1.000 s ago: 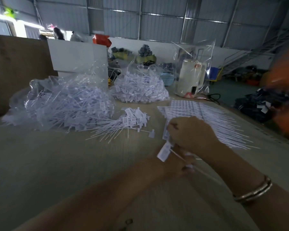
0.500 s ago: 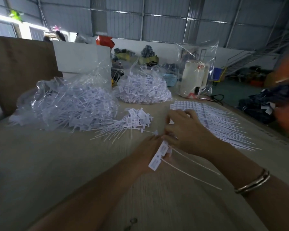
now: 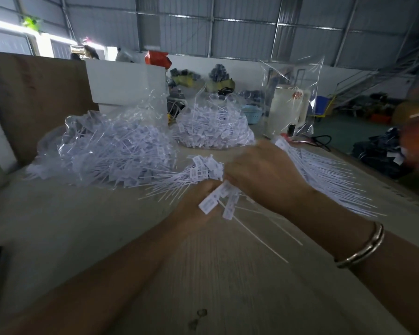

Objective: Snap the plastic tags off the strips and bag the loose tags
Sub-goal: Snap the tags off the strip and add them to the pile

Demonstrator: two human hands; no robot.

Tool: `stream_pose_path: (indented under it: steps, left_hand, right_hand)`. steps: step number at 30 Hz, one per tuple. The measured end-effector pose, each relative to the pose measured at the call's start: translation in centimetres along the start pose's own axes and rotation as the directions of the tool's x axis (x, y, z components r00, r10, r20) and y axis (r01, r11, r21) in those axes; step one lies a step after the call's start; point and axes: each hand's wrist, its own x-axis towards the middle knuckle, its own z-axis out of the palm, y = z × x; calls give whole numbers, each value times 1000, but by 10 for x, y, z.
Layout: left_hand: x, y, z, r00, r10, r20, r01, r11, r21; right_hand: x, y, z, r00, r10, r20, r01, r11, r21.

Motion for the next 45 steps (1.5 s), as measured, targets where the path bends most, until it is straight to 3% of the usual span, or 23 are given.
stream_pose_path:
  steps: [2,4,6,9,12,16,21,28,34,38,45]
  left_hand:
    - [-4,-2,-8,993,-101,68,114,966,-231]
    - [-12,-9,-16,975,-179,129,221,797,-563]
    - [-17,-14,-23,965,-207,159,257,661,-705]
    - [-19,-18,-30,980,-165,113,200,766,-611]
    - [-19,-24,-37,974,-211,85,226,860,-458]
    - [-25,-27,-40,966,-241,96,258,929,-267]
    - [-31,-25,-38,980,-183,84,197,954,-224]
    - [-31,-25,-38,991,-109,82,120,982,-143]
    - [-31,-23,-36,989,-85,125,88,996,-17]
    - [-35,-22,-40,988,-70,135,74,997,-25]
    - [-36,-20,-39,998,-33,45,35,999,-37]
  right_hand:
    - [4,-5,-4,998,28,56,-22,996,-90]
    - [14,-4,-7,998,42,54,-35,991,-131]
    - [16,-13,-3,997,44,65,-36,992,-120]
    - [11,-24,12,981,125,147,-132,990,39]
    - [0,-27,26,946,187,265,-260,925,277]
    - [-16,-45,46,963,152,224,-239,865,441]
    - [-24,-62,67,946,183,266,-285,861,422]
    - [-28,-66,67,971,199,136,-225,951,214]
    - [-27,-67,68,981,179,79,-190,968,167]
    - [-27,-74,70,986,125,113,-143,975,170]
    - [-28,-74,66,972,201,125,-232,912,339]
